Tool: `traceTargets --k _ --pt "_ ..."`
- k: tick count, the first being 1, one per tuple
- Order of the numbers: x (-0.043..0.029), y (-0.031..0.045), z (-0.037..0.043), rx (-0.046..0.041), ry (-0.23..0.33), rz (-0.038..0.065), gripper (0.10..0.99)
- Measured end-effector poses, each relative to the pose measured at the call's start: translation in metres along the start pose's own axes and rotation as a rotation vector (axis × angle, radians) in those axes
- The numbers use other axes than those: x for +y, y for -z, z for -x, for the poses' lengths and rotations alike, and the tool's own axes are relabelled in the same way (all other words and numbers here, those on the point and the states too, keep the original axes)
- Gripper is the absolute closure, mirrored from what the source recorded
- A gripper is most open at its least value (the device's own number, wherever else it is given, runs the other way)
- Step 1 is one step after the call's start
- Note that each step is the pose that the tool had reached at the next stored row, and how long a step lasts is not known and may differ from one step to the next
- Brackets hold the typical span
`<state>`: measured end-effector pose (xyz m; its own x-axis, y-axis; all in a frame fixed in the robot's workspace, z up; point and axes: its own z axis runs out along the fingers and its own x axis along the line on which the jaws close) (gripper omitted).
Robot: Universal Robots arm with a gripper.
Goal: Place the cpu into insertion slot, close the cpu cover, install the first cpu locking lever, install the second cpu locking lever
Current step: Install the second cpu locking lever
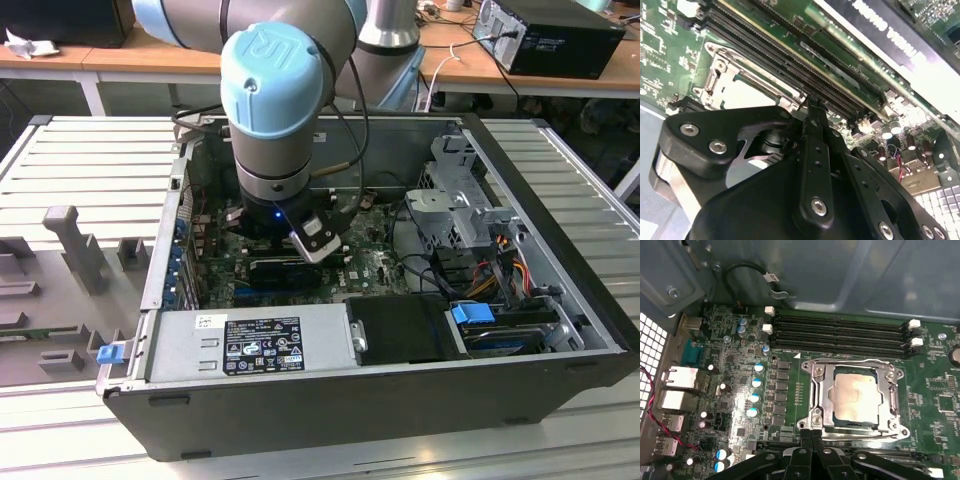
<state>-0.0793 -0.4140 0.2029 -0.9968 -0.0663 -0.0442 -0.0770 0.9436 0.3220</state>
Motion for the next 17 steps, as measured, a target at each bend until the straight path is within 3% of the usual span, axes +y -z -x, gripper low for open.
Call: traceTargets --k 5,12,17 --pt "-0.0005 -0.0062 -0.001 -0.0005 0.0 0.007 0.98" --pt "0.0083 -0.014 -0.0047 -0.0012 0.0 0.017 0.98" --pt "0.0126 -0.0018 -0.0058 -0.0012 0.0 0.017 0.98"
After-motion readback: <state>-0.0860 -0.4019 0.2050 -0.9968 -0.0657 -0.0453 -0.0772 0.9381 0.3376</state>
